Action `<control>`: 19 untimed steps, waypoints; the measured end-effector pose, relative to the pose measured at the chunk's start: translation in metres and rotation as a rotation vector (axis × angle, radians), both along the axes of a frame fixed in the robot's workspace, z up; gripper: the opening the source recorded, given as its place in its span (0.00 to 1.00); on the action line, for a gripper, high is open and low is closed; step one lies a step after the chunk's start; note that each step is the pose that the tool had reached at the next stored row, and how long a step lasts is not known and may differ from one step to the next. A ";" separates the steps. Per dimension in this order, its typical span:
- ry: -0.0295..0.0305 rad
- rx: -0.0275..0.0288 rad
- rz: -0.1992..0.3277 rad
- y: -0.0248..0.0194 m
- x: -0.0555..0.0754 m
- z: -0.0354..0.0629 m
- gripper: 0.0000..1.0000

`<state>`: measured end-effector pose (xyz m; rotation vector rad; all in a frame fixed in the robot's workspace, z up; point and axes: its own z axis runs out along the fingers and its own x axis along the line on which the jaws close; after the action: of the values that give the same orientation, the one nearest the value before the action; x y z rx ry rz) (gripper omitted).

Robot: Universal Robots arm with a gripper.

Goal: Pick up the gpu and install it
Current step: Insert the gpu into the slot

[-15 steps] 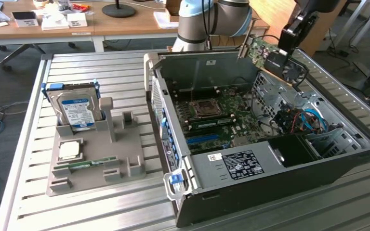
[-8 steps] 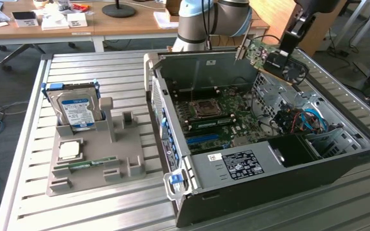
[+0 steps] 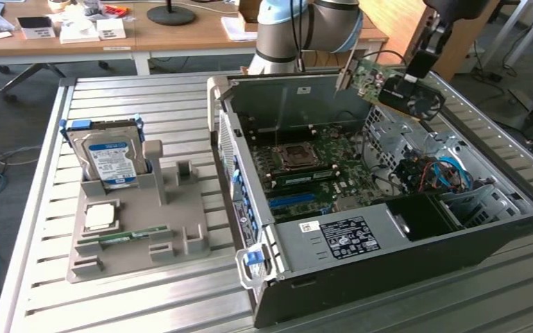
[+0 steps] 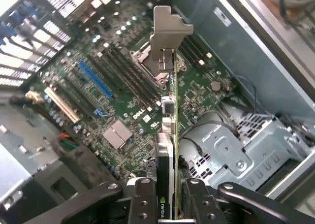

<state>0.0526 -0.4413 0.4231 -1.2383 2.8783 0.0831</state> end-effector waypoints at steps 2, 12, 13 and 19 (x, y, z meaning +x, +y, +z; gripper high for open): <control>0.0000 0.0000 0.036 0.0000 0.000 -0.0002 0.27; 0.0000 0.0000 0.213 0.0000 0.000 -0.0010 0.27; 0.0000 0.0001 0.231 0.0000 0.000 -0.0011 0.27; 0.0000 0.0000 0.359 0.0000 0.000 -0.0017 0.27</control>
<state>0.0526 -0.4412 0.4213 -1.7373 2.6190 0.0840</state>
